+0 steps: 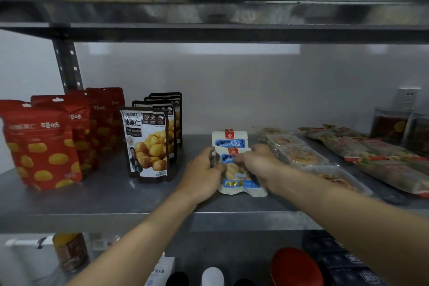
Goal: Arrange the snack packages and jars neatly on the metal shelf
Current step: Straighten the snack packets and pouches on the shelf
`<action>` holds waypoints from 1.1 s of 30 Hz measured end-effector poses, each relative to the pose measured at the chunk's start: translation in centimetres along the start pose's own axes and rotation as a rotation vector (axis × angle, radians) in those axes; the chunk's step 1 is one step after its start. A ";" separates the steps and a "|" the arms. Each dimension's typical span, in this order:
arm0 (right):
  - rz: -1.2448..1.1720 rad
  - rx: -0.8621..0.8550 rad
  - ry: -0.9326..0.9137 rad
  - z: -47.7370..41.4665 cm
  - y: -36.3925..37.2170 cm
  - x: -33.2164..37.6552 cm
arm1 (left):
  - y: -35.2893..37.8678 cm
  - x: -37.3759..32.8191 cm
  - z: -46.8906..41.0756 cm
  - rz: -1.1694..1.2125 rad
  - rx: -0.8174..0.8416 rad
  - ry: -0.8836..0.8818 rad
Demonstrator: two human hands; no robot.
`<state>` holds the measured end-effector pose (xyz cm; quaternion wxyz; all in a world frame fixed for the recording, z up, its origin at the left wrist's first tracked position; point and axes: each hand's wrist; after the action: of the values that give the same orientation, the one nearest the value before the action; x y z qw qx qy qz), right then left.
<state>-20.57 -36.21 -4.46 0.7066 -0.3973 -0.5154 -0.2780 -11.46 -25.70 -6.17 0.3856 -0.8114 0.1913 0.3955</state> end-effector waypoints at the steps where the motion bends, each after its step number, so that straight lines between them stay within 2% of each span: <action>1: 0.028 -0.017 -0.016 0.3 -0.2 0.1 | -0.1 -0.2 0.2 -0.025 -0.001 0.017; 9: 0.194 -0.087 -0.117 1.3 -1.4 0.6 | -1.3 -1.4 1.9 -0.247 -0.029 0.119; 14: 0.358 -0.159 -0.244 2.6 -0.7 1.0 | -3.3 -1.0 4.1 -0.323 -0.037 0.135; 19: 0.446 -0.245 -0.366 5.4 2.5 1.4 | -7.0 0.1 6.4 -0.326 -0.082 0.115; 23: 0.505 -0.250 -0.368 7.7 5.6 2.0 | -10.6 1.5 8.4 -0.260 -0.144 0.153; 26: 0.451 -0.208 -0.337 8.6 8.1 2.1 | -12.9 2.9 8.4 -0.214 -0.198 0.093; 33: 0.289 -0.103 -0.294 7.6 11.7 1.8 | -14.8 5.7 6.4 -0.053 -0.197 -0.111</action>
<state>-14.48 -23.59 -4.80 0.6352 -0.5389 -0.5357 -0.1388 -2.06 -11.47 -6.13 0.3246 -0.8270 0.1083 0.4461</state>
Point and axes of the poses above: each hand's wrist, its own z-axis away from the middle knuckle, its own y-axis out of the palm, x = y × z, and after that the axes turned 7 degrees about y, right-handed
